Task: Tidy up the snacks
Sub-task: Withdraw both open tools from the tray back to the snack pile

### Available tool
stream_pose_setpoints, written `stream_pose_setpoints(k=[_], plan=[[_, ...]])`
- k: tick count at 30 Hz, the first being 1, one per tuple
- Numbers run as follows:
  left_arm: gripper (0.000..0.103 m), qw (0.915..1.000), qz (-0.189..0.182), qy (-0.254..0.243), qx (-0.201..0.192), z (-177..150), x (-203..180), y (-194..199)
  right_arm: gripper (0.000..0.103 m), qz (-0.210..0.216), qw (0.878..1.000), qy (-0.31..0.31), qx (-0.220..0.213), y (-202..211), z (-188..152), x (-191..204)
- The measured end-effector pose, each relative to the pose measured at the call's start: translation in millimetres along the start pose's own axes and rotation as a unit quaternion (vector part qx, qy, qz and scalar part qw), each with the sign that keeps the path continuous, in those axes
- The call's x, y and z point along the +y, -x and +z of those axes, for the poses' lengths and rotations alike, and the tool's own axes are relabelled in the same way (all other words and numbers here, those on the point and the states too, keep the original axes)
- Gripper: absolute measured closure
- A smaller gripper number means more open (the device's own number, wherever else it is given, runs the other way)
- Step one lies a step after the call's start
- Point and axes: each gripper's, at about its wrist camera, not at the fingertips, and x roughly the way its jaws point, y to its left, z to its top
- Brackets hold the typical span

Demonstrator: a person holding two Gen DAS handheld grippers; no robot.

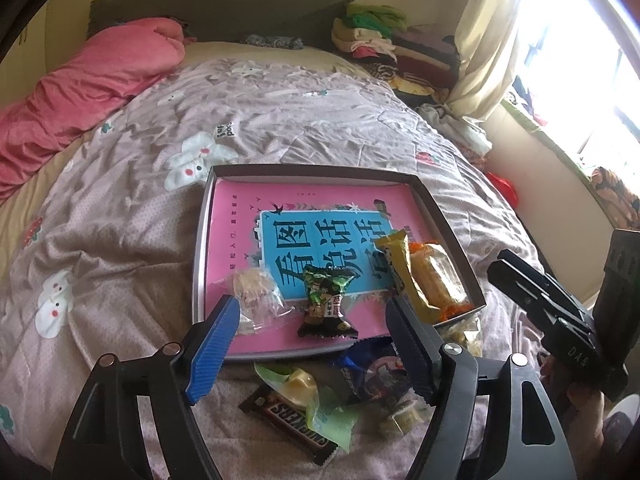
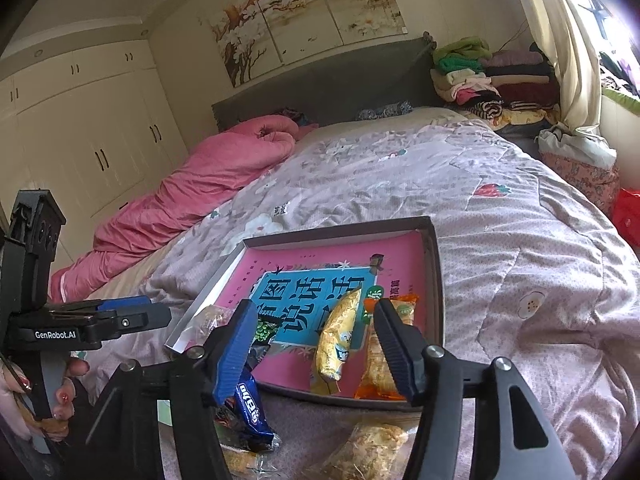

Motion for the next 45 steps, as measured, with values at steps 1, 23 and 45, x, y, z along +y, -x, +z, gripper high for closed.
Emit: stream_pose_setpoints(k=[1, 23, 45], plan=[[0.026, 1.0, 0.001, 0.001, -0.001, 0.1, 0.1, -0.1, 0.042, -0.001, 1.0, 0.0, -0.001, 1.8, 0.2, -0.5], [0.024, 0.9999, -0.007, -0.001, 0.012, -7.1, -3.1, 2.0, 0.035, 0.01, 0.999, 0.034, 0.005, 19.8, -14.7, 23.9], [0.025, 0.9986, -0.021, -0.001, 0.049, -25.3, -7.9, -8.7, 0.034, 0.025, 0.996, 0.058, 0.066, 15.6, -49.2, 50.2]])
